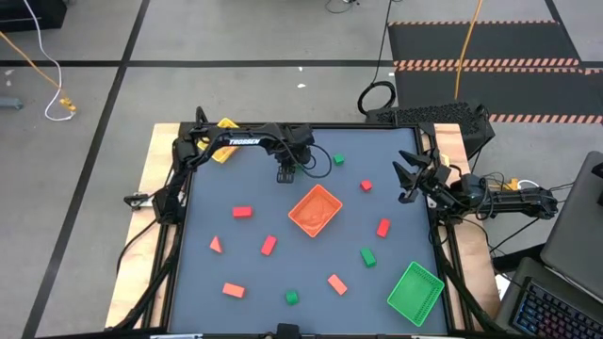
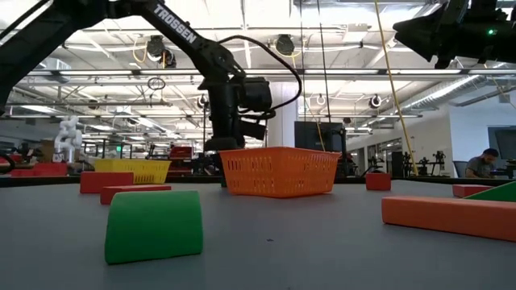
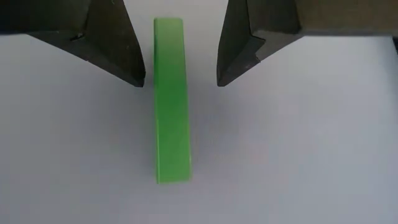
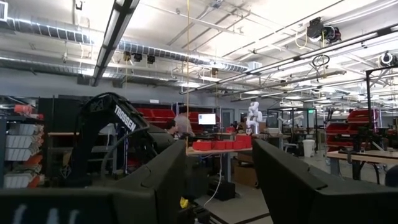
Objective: Sort & place blocks by color
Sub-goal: Put the green block into the orange bin
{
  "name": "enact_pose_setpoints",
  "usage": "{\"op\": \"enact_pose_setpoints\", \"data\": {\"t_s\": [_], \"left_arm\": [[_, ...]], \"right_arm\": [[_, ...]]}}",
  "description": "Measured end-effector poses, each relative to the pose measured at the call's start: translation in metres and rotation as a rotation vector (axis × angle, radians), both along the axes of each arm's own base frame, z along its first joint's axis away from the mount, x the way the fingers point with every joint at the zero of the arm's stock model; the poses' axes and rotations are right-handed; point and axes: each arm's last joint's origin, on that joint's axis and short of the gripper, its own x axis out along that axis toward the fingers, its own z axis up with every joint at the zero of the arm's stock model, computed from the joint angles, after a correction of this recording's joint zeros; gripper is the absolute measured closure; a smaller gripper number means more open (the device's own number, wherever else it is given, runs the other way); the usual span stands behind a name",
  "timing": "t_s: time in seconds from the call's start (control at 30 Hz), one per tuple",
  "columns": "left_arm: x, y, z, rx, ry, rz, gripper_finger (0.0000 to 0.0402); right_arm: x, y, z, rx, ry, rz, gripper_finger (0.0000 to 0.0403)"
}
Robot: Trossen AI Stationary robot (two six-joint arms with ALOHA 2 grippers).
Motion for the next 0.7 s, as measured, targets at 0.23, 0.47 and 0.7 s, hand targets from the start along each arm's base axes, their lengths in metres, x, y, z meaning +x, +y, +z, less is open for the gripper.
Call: {"op": "enact_pose_setpoints", "data": {"t_s": [0.23,0.47,0.7], "left_arm": [[-0.0001,-0.0001,-0.0005,-0.005,-0.001,0.029,0.0206],[-0.0004,-0.0002,-0.0002,-0.008,-0.001,0.042,0.035],[-0.0039,0.0005,0.0009,0.057,0.054,0.071,0.0353]], "right_arm": [[0.0,0.0,0.0,0.0,0.0,0.0,0.022],[0.0,0.0,0.0,0.0,0.0,0.0,0.022],[0.0,0.0,0.0,-0.017,0.01,-0.009,0.022]]}}
